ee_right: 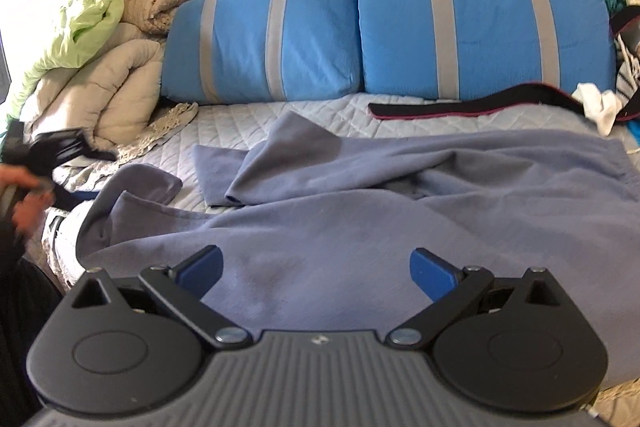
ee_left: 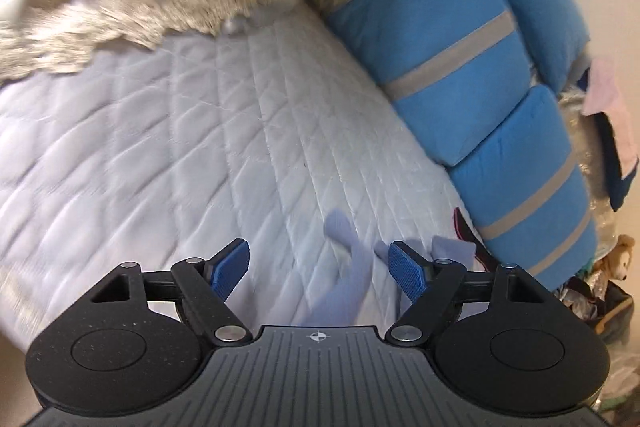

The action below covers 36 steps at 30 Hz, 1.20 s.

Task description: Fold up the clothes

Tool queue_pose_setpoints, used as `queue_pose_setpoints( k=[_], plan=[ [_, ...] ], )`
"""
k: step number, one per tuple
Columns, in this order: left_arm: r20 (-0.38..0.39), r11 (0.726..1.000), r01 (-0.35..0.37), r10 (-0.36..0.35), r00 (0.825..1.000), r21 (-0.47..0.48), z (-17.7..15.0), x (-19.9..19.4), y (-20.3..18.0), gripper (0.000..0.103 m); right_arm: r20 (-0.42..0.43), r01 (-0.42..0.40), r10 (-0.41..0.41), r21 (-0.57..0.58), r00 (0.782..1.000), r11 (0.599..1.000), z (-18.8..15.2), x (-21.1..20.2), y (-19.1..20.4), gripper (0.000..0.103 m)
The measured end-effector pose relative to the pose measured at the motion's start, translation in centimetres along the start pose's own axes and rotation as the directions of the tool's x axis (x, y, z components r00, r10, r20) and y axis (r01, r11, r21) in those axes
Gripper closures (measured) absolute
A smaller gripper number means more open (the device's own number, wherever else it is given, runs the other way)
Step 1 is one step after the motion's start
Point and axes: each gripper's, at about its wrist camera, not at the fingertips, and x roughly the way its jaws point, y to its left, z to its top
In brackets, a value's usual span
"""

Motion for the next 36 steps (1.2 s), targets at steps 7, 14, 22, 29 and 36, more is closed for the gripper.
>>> queue_pose_setpoints(
  k=[7,14,22,29,36],
  plan=[
    [-0.172,0.995,0.050,-0.065,0.983,-0.088,2.8,5.6,0.7,0.094,-0.013,0.039,-0.039,-0.035,0.999,0.999,-1.0,0.4,0.6,0.000],
    [0.008,0.999,0.031,-0.031,0.999,0.040,4.1,0.7,-0.7,0.101,-0.036,0.032,-0.034,-0.046,0.999,0.998,-1.8,0.4,0.5,0.000],
    [0.182,0.993,-0.046,0.025,0.983,0.112,5.0,-7.2,1.6,0.101,-0.057,0.021,-0.024,-0.055,0.998,0.998,-1.8,1.4,1.0,0.000],
    [0.131,0.982,-0.170,0.159,0.979,0.082,2.8,-8.5,6.8,0.101,-0.076,0.011,-0.014,-0.047,0.997,0.999,-1.6,2.5,2.0,0.000],
    [0.096,0.977,-0.206,0.210,0.973,-0.048,1.6,-8.8,11.6,0.088,-0.089,0.009,-0.015,-0.066,0.996,0.998,-1.4,3.1,2.6,0.000]
  ],
)
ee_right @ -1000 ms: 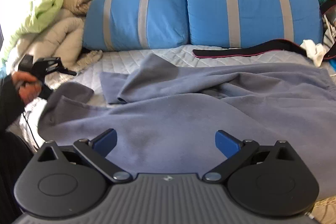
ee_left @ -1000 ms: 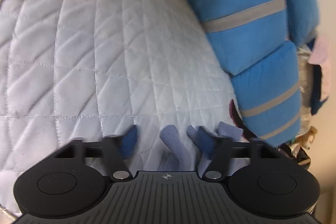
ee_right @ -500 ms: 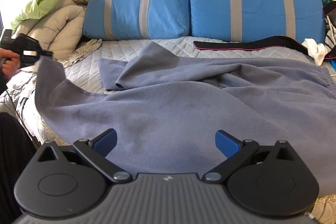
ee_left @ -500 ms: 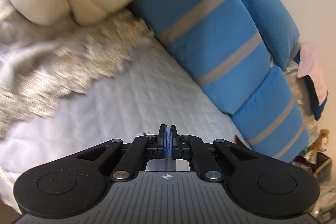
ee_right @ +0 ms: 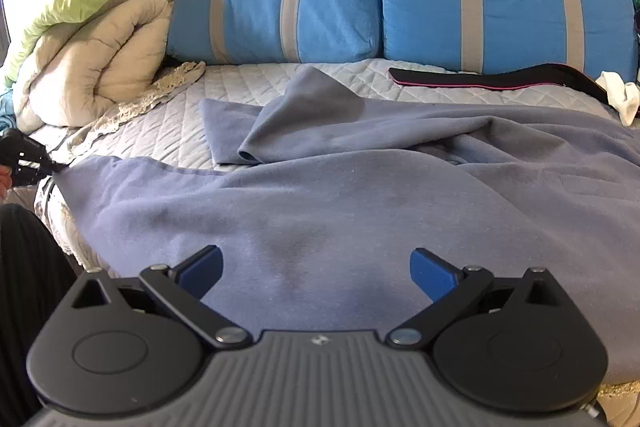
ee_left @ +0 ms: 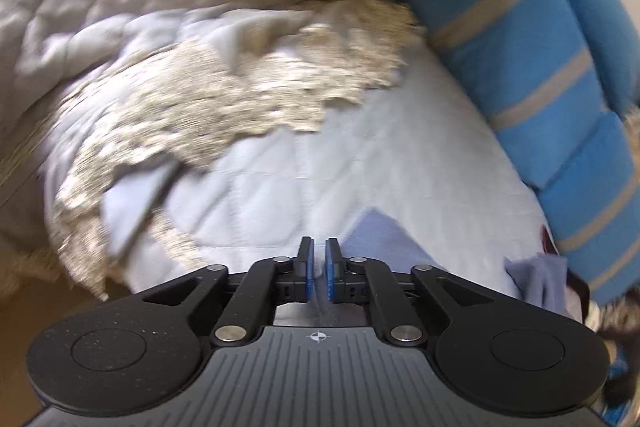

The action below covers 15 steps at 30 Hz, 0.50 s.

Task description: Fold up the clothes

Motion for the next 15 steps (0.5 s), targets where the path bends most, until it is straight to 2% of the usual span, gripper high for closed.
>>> queue_pose_setpoints(
  k=[1,3,6,9,11,15],
  plan=[
    [0.017,0.999,0.014,-0.014,1.000,-0.033,0.3,-0.1,0.6,0.081,-0.002,0.001,-0.001,0.000,1.000,1.000,0.0,0.1,0.0,0.000],
    [0.039,0.997,0.049,-0.046,0.998,-0.062,0.9,-0.2,1.0,0.053,-0.008,-0.001,0.001,0.003,1.000,1.000,0.0,0.2,0.0,0.000],
    [0.036,0.994,0.107,-0.106,0.994,-0.034,2.0,0.2,0.1,0.050,-0.016,-0.003,0.003,0.004,1.000,1.000,-0.1,0.5,0.3,0.000],
    [0.015,0.992,0.124,-0.124,0.992,0.024,2.8,1.1,-1.6,0.050,-0.022,-0.006,0.006,0.006,1.000,1.000,-0.2,0.6,0.4,0.000],
    [-0.001,0.992,0.114,-0.114,0.993,0.056,3.0,1.9,-2.9,0.050,-0.025,-0.007,0.007,0.008,1.000,1.000,-0.2,0.7,0.4,0.000],
    [-0.037,0.993,0.047,-0.043,0.998,0.106,2.9,3.4,-4.7,0.052,-0.025,-0.005,0.005,0.010,1.000,1.000,-0.2,0.7,0.4,0.000]
  ],
)
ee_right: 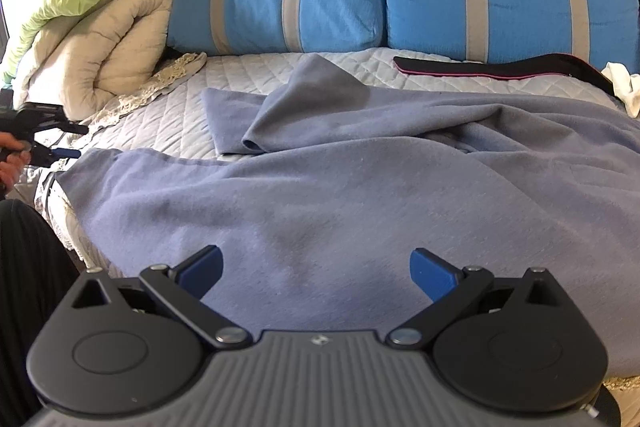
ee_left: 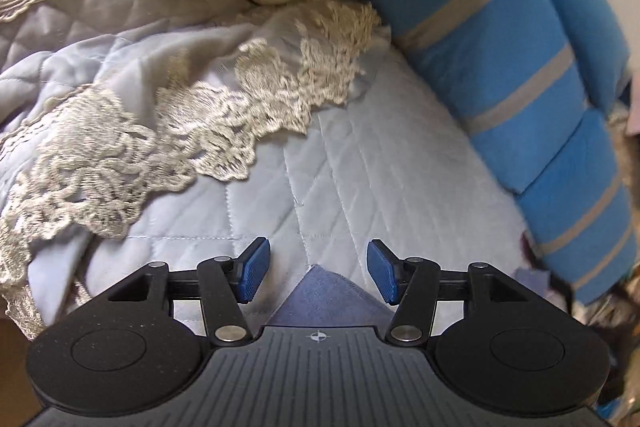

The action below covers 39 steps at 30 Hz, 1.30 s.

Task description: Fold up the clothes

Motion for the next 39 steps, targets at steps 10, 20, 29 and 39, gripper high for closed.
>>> queue_pose_setpoints(
  k=[10,20,29,39],
  plan=[
    [-0.088,0.991,-0.111,0.117,0.989,0.073,-0.1,1.5,-2.9,0.075,-0.035,0.008,-0.006,0.052,0.999,0.999,-0.4,0.2,-0.5,0.000],
    [-0.007,0.981,-0.144,0.146,0.989,0.127,0.0,0.1,-4.0,0.097,-0.041,-0.001,0.004,0.063,0.999,0.998,-0.9,-0.1,-0.7,0.000],
    [0.085,0.987,-0.109,0.099,0.991,0.122,2.4,-2.0,-4.9,0.098,-0.038,0.008,-0.006,0.067,0.999,0.998,-0.9,-0.3,-1.0,0.000],
    [0.068,0.977,-0.144,0.135,0.989,0.158,3.0,-0.3,-5.4,0.097,-0.031,0.020,-0.018,0.068,0.999,0.997,-0.7,-0.6,-1.5,0.000]
  ],
)
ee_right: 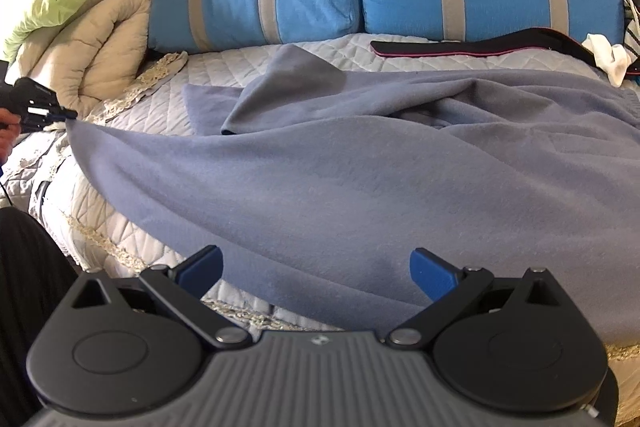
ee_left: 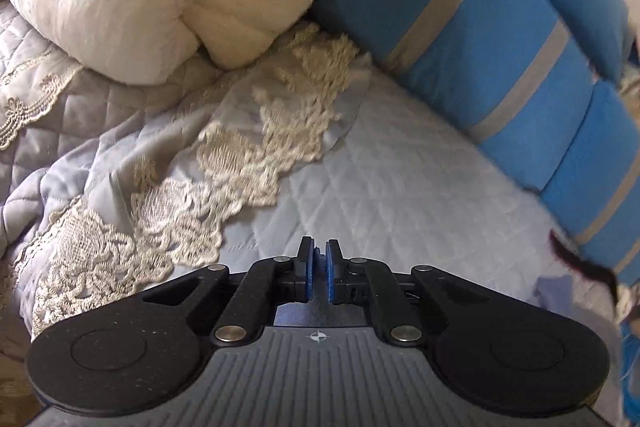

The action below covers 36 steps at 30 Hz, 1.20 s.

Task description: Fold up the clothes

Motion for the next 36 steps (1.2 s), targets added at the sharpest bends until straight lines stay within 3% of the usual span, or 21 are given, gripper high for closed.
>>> queue_pose_setpoints(
  k=[4,8,9,15,18,20,23,27,32,36],
  plan=[
    [-0.012,1.000,-0.005,0.005,1.000,0.002,-0.2,1.3,0.5,0.090,0.001,-0.002,0.002,0.008,1.000,1.000,0.0,0.0,-0.1,0.000],
    [0.085,1.000,0.001,0.000,0.996,-0.014,-0.3,0.0,1.1,0.049,0.003,-0.012,0.012,-0.002,1.000,1.000,0.0,-0.1,0.1,0.000],
    [0.103,1.000,0.005,-0.004,0.995,-0.015,-0.3,-0.4,1.2,0.044,0.004,-0.014,0.014,-0.006,1.000,1.000,0.0,-0.1,0.2,0.000],
    [0.073,1.000,0.009,-0.007,0.997,-0.021,-0.8,-1.8,2.2,0.037,0.002,-0.022,0.022,-0.003,1.000,1.000,-0.1,-0.2,0.1,0.000],
    [0.033,0.994,0.007,-0.004,0.999,-0.111,-1.7,-1.8,4.1,0.037,0.004,-0.026,0.026,-0.001,1.000,1.000,-0.2,-0.4,0.1,0.000],
    [0.016,0.975,0.037,-0.034,0.999,-0.219,-2.5,-1.7,6.0,0.037,0.004,-0.024,0.024,0.002,1.000,1.000,-0.3,-0.4,0.0,0.000],
    [0.025,0.935,0.136,-0.135,0.991,-0.329,-4.0,-1.4,8.2,0.038,0.004,-0.023,0.023,0.013,1.000,1.000,-0.4,-0.5,-0.1,0.000],
    [0.072,0.890,0.254,-0.245,0.967,-0.380,-5.5,-0.4,9.6,0.038,-0.002,-0.022,0.022,0.021,1.000,1.000,-0.4,-0.3,0.0,0.000],
    [0.097,0.839,0.318,-0.307,0.947,-0.442,-6.2,0.5,9.5,0.038,-0.004,-0.025,0.025,0.018,1.000,1.000,-0.5,-0.3,0.2,0.000],
    [0.041,0.758,0.395,-0.439,0.898,-0.520,-5.8,0.6,8.6,0.038,-0.006,-0.023,0.023,0.023,1.000,0.999,-0.6,-0.3,0.2,0.000]
  ],
)
